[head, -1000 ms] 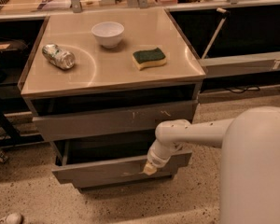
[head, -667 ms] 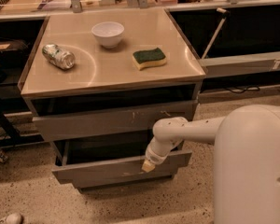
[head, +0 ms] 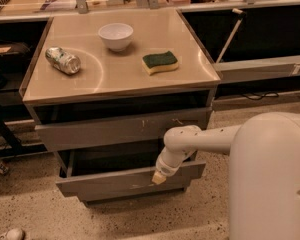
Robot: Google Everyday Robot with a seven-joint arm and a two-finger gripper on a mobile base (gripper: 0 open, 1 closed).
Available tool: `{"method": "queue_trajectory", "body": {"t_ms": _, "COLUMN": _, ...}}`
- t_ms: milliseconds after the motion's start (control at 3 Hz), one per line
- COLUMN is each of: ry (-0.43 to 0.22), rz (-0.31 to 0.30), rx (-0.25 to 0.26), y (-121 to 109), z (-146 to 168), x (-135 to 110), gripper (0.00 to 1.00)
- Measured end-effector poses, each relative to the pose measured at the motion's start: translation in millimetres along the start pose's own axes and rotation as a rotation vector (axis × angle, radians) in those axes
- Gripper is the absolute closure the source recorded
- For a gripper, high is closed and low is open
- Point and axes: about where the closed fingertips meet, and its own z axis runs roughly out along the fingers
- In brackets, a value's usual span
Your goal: Close middle drawer
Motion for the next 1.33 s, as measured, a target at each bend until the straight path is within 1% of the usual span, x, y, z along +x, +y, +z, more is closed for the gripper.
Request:
{"method": "queue_trajectory", "body": {"t_ms": 667, "ry": 0.0, "rz": 0.0, "rx": 0.0, "y": 0.0, "z": 0.0, "x": 0.0, "gripper": 0.11}}
{"method": "queue_trajectory", "body": {"t_ms": 1000, "ry": 0.0, "rz": 0.0, "rx": 0.0, "y": 0.1, "z": 0.1, "x": 0.0, "gripper": 0.0}}
{"method": "queue_trajectory", "body": {"t_ms": 1333, "ry": 0.0, "rz": 0.0, "rx": 0.0, "y": 0.1, "z": 0.1, "x": 0.0, "gripper": 0.0}}
